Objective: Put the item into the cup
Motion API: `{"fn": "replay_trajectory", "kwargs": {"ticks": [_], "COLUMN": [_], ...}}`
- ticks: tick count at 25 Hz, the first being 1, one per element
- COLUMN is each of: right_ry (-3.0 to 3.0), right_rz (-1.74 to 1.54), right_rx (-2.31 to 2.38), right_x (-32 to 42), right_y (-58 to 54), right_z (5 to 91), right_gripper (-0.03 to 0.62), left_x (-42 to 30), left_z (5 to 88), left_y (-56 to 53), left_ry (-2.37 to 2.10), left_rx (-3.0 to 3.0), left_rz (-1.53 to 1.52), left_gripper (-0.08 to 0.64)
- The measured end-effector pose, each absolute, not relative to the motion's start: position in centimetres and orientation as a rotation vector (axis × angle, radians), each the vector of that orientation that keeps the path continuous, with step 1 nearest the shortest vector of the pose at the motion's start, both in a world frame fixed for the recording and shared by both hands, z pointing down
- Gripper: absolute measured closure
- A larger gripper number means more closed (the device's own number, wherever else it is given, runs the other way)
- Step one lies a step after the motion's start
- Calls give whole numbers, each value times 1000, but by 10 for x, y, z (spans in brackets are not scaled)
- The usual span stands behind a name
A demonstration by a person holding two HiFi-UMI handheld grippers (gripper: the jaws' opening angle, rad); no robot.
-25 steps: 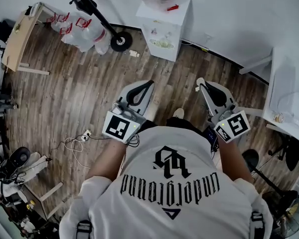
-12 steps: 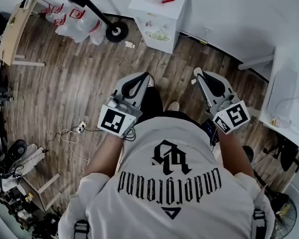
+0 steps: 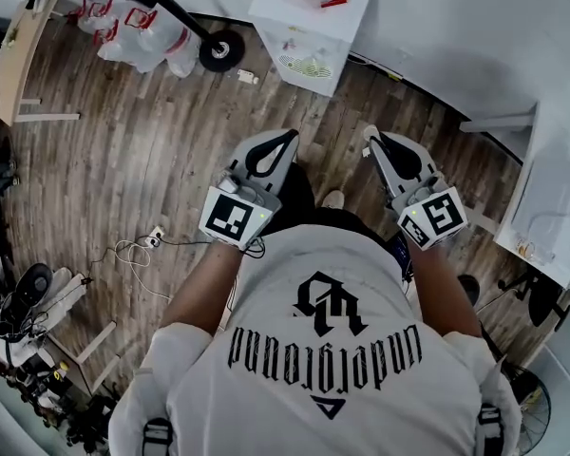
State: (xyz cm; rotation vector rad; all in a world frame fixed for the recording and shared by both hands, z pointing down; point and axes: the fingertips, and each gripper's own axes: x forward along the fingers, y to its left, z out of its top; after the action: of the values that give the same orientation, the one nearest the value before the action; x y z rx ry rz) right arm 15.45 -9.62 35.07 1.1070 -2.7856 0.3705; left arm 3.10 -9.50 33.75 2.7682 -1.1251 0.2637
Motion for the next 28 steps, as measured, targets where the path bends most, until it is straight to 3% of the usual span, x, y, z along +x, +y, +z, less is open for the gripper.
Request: {"fn": "replay_trajectory", "kwargs": {"ticks": [9,28], "right_ry": [-2672,-2334], "right_rz": [448,774], "right_rx": [1103,1145], "right_x": [109,45], "right_y": [-185,-309], "right_z": [431,688], "right_gripper": [552,549], "left_x": [-4,-56], "left_z": [405,591], "left_y": [-181,-296], "left_ry": [-1094,-1056], "left_rx": [2715,2635], "left_rz": [317,443], "left_gripper": [554,552]}}
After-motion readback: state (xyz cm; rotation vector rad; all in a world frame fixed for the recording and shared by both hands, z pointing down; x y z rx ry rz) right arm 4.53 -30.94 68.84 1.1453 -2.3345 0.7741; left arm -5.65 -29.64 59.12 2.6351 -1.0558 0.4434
